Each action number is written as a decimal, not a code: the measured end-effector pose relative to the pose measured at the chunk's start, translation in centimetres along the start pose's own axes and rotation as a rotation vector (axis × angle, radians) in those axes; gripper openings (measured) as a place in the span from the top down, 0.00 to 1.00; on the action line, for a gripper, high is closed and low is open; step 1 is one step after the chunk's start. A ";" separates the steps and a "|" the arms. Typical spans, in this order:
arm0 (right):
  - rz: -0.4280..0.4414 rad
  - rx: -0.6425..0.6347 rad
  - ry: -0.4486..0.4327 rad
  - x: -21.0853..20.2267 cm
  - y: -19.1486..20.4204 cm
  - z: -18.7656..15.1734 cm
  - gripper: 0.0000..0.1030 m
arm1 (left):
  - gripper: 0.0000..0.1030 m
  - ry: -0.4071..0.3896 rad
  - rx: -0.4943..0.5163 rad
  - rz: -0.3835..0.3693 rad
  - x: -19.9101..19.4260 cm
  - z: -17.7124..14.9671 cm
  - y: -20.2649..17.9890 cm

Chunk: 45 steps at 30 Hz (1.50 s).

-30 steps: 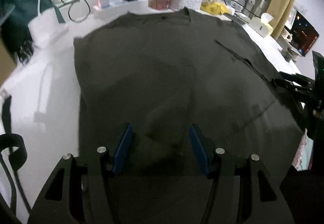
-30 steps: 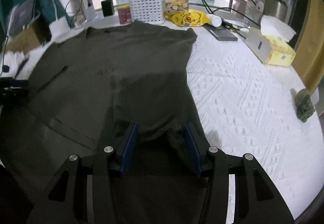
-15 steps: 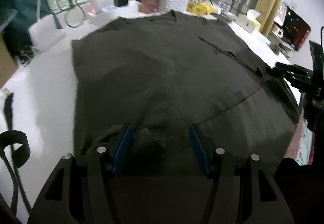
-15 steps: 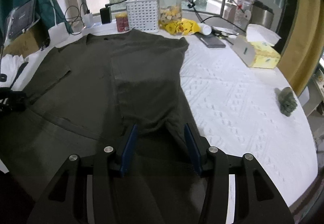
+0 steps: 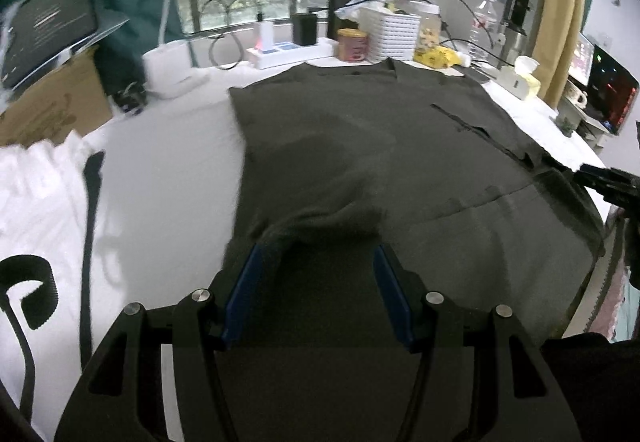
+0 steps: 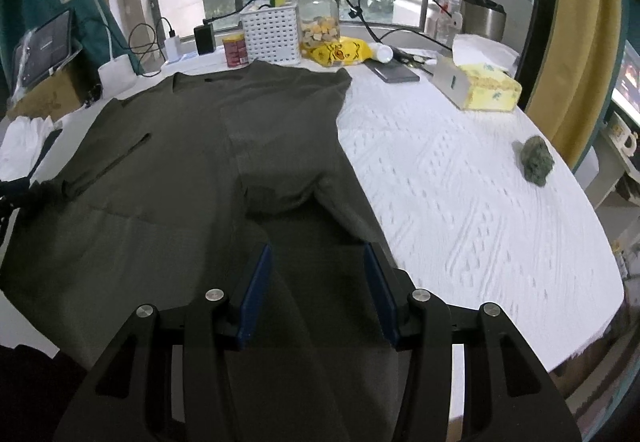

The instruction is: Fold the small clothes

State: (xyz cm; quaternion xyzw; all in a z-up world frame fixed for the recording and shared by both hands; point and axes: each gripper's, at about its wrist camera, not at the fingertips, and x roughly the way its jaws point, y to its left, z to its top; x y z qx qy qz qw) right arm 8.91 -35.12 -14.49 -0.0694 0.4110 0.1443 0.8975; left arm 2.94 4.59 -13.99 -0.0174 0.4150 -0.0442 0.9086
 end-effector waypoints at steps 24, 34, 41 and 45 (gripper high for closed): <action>0.009 -0.049 0.049 3.1 -0.1 -0.6 0.87 | 0.70 0.009 -0.021 0.075 1.6 -1.9 2.0; 0.004 -0.063 0.020 1.3 -0.1 -1.1 0.94 | 0.96 -0.019 0.036 0.114 -0.5 -2.4 0.8; -0.026 -0.089 -0.023 -1.2 -0.1 -1.6 0.94 | 0.96 -0.042 0.026 0.090 -1.7 -3.5 1.0; -0.047 -0.076 -0.057 -2.8 -0.5 -1.9 0.95 | 0.95 -0.031 -0.002 0.113 -1.2 -3.3 1.4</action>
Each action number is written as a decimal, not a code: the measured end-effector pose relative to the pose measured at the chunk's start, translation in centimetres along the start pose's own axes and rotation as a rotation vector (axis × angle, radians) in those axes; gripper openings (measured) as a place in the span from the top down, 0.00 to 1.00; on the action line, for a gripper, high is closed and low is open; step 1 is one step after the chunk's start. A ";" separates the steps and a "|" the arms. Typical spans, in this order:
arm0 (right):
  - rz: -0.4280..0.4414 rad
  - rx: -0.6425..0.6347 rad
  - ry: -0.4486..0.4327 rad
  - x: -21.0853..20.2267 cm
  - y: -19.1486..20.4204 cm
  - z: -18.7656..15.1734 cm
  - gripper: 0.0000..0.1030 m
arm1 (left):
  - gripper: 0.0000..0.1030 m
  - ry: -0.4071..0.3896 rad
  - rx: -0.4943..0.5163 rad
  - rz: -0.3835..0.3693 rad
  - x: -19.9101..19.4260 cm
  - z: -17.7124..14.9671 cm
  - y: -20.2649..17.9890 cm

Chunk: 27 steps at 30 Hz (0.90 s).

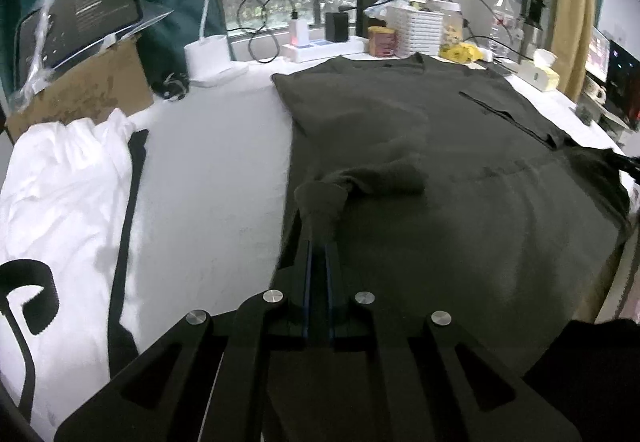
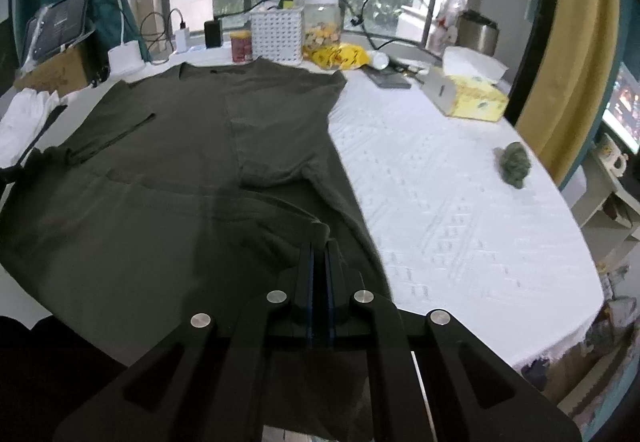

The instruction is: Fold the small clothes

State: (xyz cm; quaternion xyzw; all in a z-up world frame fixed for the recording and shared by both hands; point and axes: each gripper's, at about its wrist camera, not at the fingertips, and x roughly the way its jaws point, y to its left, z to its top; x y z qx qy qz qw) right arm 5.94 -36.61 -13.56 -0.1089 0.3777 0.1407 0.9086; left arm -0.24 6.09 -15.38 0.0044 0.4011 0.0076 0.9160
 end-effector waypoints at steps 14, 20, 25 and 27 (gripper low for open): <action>-0.006 0.047 -0.030 -1.7 -0.9 -0.8 0.95 | 0.83 -0.018 0.065 -0.010 2.0 1.3 -0.8; -0.005 0.040 -0.053 -2.3 -0.9 -0.5 0.95 | 0.95 -0.046 0.062 0.002 0.8 1.0 -1.0; -0.016 0.029 -0.078 -3.0 -1.2 -0.1 0.95 | 0.96 -0.089 0.036 0.016 -1.5 1.1 -0.8; -0.019 0.026 -0.098 -3.7 -1.3 0.2 0.95 | 0.96 -0.112 0.026 0.018 -2.7 1.3 -0.7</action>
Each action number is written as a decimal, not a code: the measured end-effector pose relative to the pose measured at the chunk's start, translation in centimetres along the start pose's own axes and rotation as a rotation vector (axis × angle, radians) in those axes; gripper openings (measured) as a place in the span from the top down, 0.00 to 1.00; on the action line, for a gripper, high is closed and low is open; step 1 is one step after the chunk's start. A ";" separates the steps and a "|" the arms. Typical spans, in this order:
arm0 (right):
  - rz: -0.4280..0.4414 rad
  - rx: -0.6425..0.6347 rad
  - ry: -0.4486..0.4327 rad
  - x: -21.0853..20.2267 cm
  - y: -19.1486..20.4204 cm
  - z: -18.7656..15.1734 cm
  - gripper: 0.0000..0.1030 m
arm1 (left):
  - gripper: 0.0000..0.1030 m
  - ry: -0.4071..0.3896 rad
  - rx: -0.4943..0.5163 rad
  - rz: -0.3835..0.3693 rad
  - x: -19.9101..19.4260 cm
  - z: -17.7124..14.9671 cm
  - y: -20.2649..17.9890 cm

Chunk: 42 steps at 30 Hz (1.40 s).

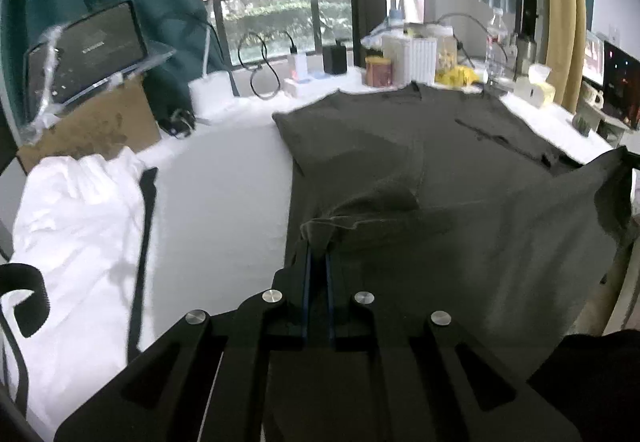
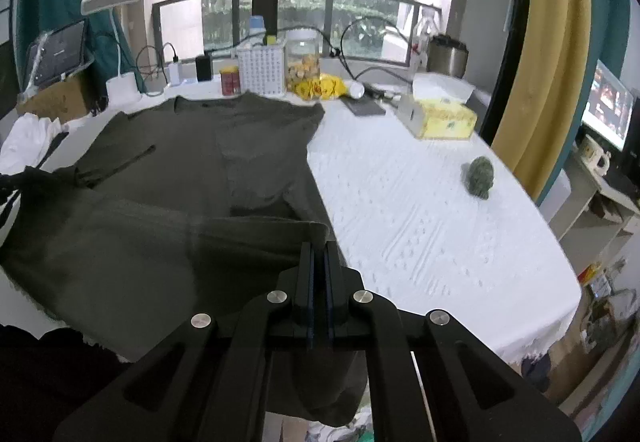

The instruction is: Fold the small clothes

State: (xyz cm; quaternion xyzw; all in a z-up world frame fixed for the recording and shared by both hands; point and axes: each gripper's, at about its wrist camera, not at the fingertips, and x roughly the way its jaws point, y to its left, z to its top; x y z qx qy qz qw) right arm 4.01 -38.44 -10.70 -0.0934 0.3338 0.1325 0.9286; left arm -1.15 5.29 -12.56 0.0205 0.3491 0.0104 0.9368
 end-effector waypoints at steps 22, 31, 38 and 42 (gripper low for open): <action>0.023 0.025 -0.102 -1.2 -1.0 3.7 0.95 | 0.96 -0.123 -0.098 0.092 -4.7 2.6 2.4; 0.027 0.023 -0.122 0.1 -1.4 6.2 0.95 | 0.96 -0.146 -0.110 0.115 -4.6 4.4 2.8; 0.035 0.020 -0.126 1.5 -1.8 7.9 0.95 | 0.96 -0.152 -0.124 0.125 -4.0 5.7 3.1; 0.036 0.018 -0.138 1.9 -2.1 9.0 0.95 | 0.96 -0.160 -0.129 0.127 -3.6 6.6 3.2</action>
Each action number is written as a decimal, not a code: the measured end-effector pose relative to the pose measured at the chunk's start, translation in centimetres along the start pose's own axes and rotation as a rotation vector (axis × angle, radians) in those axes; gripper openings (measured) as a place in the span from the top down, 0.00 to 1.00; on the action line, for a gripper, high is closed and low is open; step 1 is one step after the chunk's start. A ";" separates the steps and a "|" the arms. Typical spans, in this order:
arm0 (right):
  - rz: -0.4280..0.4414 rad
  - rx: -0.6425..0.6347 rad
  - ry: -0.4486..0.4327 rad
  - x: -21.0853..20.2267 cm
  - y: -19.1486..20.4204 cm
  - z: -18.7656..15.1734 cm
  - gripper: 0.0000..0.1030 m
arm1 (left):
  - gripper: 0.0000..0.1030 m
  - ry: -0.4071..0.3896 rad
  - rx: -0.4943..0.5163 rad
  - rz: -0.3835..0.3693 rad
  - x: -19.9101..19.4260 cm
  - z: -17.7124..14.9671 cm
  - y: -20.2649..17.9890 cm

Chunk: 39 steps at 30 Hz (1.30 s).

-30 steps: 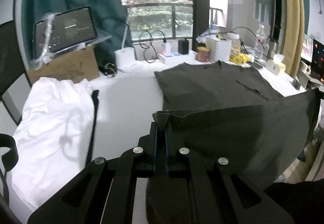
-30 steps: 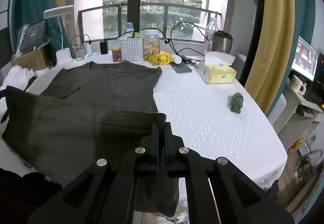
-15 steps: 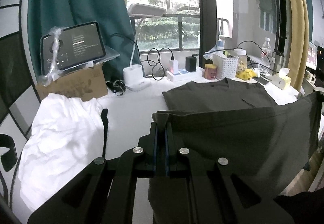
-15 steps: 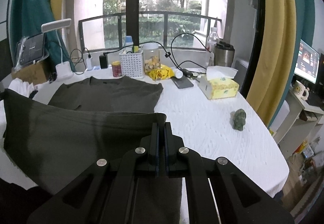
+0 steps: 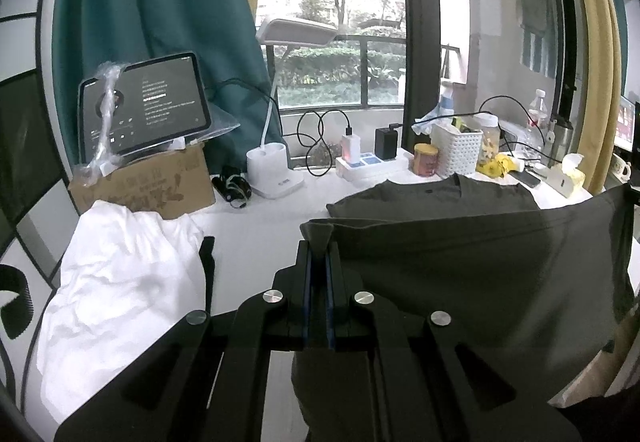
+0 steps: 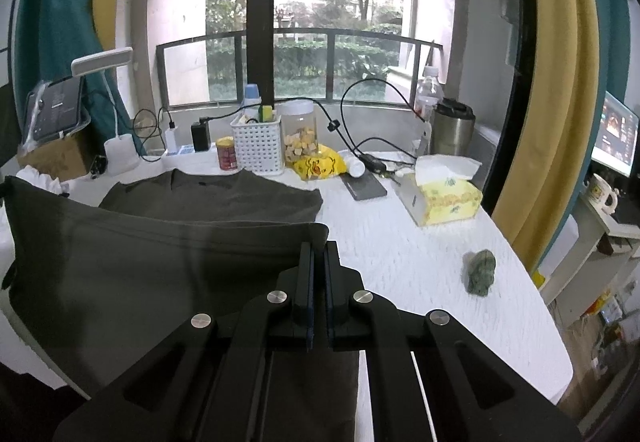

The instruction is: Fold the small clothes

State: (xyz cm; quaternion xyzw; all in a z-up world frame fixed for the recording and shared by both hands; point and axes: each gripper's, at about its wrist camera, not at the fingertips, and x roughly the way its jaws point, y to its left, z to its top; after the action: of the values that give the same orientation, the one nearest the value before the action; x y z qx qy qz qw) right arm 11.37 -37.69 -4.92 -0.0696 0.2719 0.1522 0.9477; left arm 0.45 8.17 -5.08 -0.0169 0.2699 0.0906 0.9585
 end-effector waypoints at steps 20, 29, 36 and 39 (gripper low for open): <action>0.014 0.020 -0.043 3.2 -1.2 3.9 0.95 | 0.96 -0.035 0.011 0.014 2.9 4.0 -0.3; 0.022 0.028 -0.066 4.6 -1.3 5.4 0.95 | 0.96 -0.045 0.015 0.021 3.8 5.2 -0.2; 0.023 0.015 -0.087 5.7 -1.2 7.0 0.95 | 0.96 -0.058 0.023 0.028 4.6 6.0 0.0; 0.022 0.012 -0.095 6.5 -1.3 7.7 0.95 | 0.96 -0.062 0.028 0.029 5.3 6.4 0.0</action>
State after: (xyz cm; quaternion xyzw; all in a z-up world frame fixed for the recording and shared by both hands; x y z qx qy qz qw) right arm 20.83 -35.62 -1.85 -0.0535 0.2281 0.1643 0.9582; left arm 8.22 9.57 -2.34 0.0033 0.2416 0.1012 0.9651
